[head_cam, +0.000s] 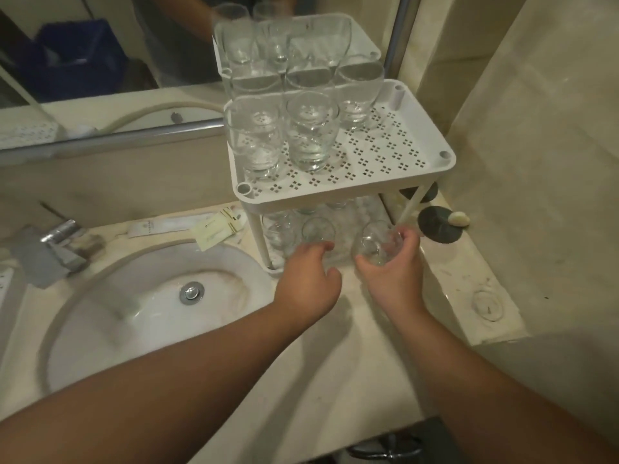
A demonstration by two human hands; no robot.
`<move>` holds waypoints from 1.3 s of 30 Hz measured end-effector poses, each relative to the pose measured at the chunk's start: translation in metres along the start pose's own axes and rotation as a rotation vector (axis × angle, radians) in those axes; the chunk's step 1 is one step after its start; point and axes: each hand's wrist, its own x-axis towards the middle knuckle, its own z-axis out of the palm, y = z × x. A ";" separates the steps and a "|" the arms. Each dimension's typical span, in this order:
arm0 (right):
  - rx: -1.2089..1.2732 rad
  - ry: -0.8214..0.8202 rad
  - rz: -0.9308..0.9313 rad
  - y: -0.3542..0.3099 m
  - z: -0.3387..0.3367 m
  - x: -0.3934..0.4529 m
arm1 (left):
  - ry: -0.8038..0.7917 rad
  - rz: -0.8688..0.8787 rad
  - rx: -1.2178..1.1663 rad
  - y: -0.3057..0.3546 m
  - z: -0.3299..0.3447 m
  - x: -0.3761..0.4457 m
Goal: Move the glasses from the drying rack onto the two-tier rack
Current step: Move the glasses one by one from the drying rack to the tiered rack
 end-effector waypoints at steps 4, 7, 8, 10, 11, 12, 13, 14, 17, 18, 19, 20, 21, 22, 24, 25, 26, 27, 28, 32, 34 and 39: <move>-0.049 -0.005 -0.023 0.016 0.023 0.031 | -0.029 -0.062 0.329 -0.017 0.002 0.015; -0.103 -0.052 -0.041 0.026 0.035 0.051 | -0.064 -0.097 0.414 -0.025 0.006 0.019; -0.118 -0.071 -0.021 0.028 0.039 0.057 | -0.072 -0.110 0.419 -0.027 0.008 0.019; -0.098 -0.102 0.040 0.030 0.045 0.068 | -0.082 -0.129 0.407 -0.031 0.012 0.018; -0.108 -0.117 0.042 0.030 0.047 0.070 | -0.085 -0.129 0.403 -0.033 0.014 0.017; -0.132 -0.134 0.022 0.032 0.046 0.072 | -0.087 -0.127 0.399 -0.034 0.016 0.016; -0.175 -0.159 -0.011 0.033 0.046 0.072 | -0.090 -0.127 0.395 -0.036 0.017 0.016; -0.193 -0.185 -0.033 0.033 0.046 0.072 | -0.094 -0.131 0.391 -0.038 0.017 0.016; -0.141 -0.202 0.037 0.030 0.049 0.075 | -0.098 -0.142 0.395 -0.041 0.018 0.016; -0.122 -0.197 0.055 0.029 0.052 0.075 | -0.093 -0.139 0.408 -0.041 0.019 0.016; -0.125 -0.199 0.057 0.030 0.053 0.077 | -0.092 -0.133 0.426 -0.042 0.020 0.016; -0.111 -0.206 0.064 0.032 0.055 0.078 | -0.100 -0.124 0.450 -0.043 0.021 0.016; -0.104 -0.212 0.068 0.035 0.057 0.079 | -0.115 -0.114 0.479 -0.044 0.021 0.016; -0.099 -0.212 0.067 0.040 0.058 0.080 | -0.133 -0.100 0.512 -0.045 0.022 0.015; -0.114 -0.206 0.055 0.045 0.060 0.081 | -0.151 -0.062 0.580 -0.047 0.024 0.014; -0.120 -0.206 0.050 0.043 0.060 0.079 | -0.147 -0.039 0.608 -0.048 0.025 0.013; -0.119 -0.209 0.051 0.040 0.059 0.078 | -0.139 -0.017 0.629 -0.050 0.026 0.012; -0.126 -0.211 0.051 0.037 0.057 0.077 | -0.132 0.001 0.646 -0.051 0.027 0.011; -0.135 -0.214 0.047 0.034 0.056 0.076 | -0.129 0.017 0.659 -0.053 0.028 0.009; -0.203 -0.241 0.012 0.036 0.052 0.083 | -0.100 0.164 0.674 -0.067 0.029 -0.003; -0.219 -0.259 0.030 0.035 0.050 0.084 | -0.140 0.230 0.677 -0.081 0.032 -0.010; -0.278 -0.292 0.044 0.025 0.045 0.082 | -0.211 0.203 0.638 -0.108 0.039 -0.019</move>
